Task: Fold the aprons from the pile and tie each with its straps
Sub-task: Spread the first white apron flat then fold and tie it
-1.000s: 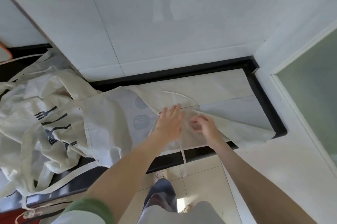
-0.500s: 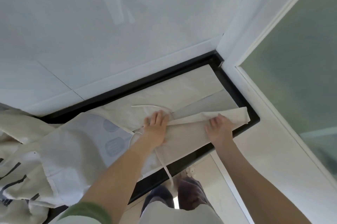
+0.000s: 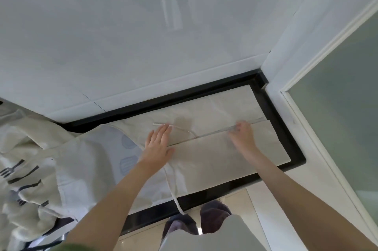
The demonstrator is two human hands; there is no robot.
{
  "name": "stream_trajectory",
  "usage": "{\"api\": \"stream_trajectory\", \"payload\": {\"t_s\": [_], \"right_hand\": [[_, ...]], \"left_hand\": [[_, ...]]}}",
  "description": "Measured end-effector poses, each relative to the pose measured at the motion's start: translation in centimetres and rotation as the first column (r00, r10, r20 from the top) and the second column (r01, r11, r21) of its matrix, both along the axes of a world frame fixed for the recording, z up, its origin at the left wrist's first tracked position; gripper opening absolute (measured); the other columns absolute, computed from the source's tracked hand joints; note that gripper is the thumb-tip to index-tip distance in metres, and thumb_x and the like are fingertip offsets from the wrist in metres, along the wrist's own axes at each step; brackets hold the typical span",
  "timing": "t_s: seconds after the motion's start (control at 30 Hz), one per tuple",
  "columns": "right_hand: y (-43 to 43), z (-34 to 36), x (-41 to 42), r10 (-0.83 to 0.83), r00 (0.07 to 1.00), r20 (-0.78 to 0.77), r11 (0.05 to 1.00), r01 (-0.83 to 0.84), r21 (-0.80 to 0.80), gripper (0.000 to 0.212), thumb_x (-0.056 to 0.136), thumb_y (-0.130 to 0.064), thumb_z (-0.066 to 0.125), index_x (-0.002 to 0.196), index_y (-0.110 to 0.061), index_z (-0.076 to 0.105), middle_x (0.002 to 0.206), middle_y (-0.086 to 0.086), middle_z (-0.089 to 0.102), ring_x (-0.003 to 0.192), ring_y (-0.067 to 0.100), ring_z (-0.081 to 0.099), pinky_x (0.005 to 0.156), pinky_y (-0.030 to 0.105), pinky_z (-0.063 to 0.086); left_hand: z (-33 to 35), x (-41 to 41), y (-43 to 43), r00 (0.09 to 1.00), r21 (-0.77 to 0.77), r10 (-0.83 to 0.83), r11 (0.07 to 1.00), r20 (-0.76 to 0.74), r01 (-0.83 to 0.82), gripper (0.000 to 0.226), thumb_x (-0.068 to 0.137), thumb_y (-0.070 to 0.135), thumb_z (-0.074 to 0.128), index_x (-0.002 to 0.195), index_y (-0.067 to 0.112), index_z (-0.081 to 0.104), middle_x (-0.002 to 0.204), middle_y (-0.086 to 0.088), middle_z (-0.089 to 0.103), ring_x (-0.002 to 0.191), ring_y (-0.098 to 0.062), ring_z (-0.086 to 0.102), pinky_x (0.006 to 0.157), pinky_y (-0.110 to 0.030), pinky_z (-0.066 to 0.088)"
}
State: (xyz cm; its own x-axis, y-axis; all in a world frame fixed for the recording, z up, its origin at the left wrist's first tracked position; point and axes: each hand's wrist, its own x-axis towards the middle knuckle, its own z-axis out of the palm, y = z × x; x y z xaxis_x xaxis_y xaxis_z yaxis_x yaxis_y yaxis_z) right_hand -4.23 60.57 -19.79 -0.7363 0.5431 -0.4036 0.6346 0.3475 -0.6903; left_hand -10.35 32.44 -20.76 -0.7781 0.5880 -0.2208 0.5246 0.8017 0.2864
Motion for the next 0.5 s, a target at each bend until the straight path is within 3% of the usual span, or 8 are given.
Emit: {"api": "stream_trajectory", "payload": {"t_s": [0.03, 0.1, 0.2, 0.27, 0.37, 0.5], "right_hand": [[-1.5, 0.1, -0.3, 0.167, 0.986, 0.021, 0.984, -0.168, 0.052, 0.026, 0.078, -0.015, 0.062, 0.102, -0.013, 0.054, 0.100, 0.004, 0.049, 0.099, 0.027, 0.048, 0.080, 0.030, 0.042], [-5.7, 0.2, -0.7, 0.463, 0.886, 0.038, 0.880, -0.464, 0.105, 0.036, 0.084, -0.022, 0.063, 0.115, -0.009, 0.050, 0.114, 0.004, 0.047, 0.108, 0.021, 0.045, 0.090, 0.028, 0.038], [-12.6, 0.3, -0.5, 0.751, 0.659, 0.048, 0.623, -0.730, 0.282, 0.057, 0.081, -0.045, 0.065, 0.120, -0.009, 0.042, 0.120, 0.005, 0.043, 0.112, 0.023, 0.041, 0.095, 0.032, 0.033], [-16.4, -0.2, -0.1, 0.829, 0.546, 0.122, 0.492, -0.815, 0.306, 0.068, 0.080, -0.050, 0.065, 0.125, -0.007, 0.037, 0.125, 0.007, 0.040, 0.114, 0.026, 0.039, 0.096, 0.036, 0.033], [-19.5, -1.2, 0.7, 0.833, 0.530, 0.158, 0.476, -0.833, 0.281, 0.056, 0.086, -0.029, 0.060, 0.130, -0.006, 0.034, 0.126, 0.011, 0.043, 0.117, 0.029, 0.044, 0.095, 0.036, 0.034], [-19.9, -1.3, 0.5, 0.750, 0.645, 0.146, 0.622, -0.763, 0.176, 0.060, 0.081, 0.003, 0.050, 0.136, -0.009, 0.029, 0.121, 0.015, 0.049, 0.110, 0.031, 0.050, 0.091, 0.035, 0.042]], "left_hand": [[-0.1, 0.0, -0.7, 1.000, 0.073, 0.010, 0.997, -0.028, -0.008, 0.064, 0.090, 0.038, 0.038, 0.145, 0.007, 0.027, 0.153, -0.012, 0.032, 0.141, -0.028, 0.027, 0.115, -0.053, 0.022], [0.0, 0.0, -2.2, 0.999, 0.102, 0.048, 0.994, 0.003, -0.048, 0.071, 0.084, 0.046, 0.034, 0.144, 0.009, 0.030, 0.153, -0.008, 0.032, 0.140, -0.024, 0.029, 0.118, -0.045, 0.014], [-0.4, 0.0, -4.6, 0.984, -0.034, 0.147, 0.989, 0.099, -0.144, 0.090, 0.079, 0.063, 0.015, 0.153, 0.011, 0.015, 0.161, 0.001, 0.006, 0.148, -0.011, -0.002, 0.118, -0.037, -0.009], [-0.6, -0.2, -6.1, 0.978, -0.151, 0.157, 0.979, 0.137, -0.136, 0.079, 0.090, 0.060, 0.010, 0.154, 0.014, 0.003, 0.161, 0.003, -0.009, 0.142, -0.005, -0.017, 0.115, -0.036, -0.016], [-0.9, 0.1, -7.6, 0.966, -0.229, 0.152, 0.968, 0.208, -0.103, 0.058, 0.105, 0.041, 0.019, 0.154, 0.021, -0.005, 0.159, 0.004, -0.018, 0.140, -0.005, -0.023, 0.114, -0.037, -0.018], [-1.0, 0.7, -6.9, 0.955, -0.244, 0.191, 0.960, 0.228, -0.134, 0.067, 0.104, 0.032, 0.033, 0.153, 0.019, -0.011, 0.160, 0.004, -0.017, 0.147, -0.013, -0.015, 0.118, -0.044, -0.007]]}}
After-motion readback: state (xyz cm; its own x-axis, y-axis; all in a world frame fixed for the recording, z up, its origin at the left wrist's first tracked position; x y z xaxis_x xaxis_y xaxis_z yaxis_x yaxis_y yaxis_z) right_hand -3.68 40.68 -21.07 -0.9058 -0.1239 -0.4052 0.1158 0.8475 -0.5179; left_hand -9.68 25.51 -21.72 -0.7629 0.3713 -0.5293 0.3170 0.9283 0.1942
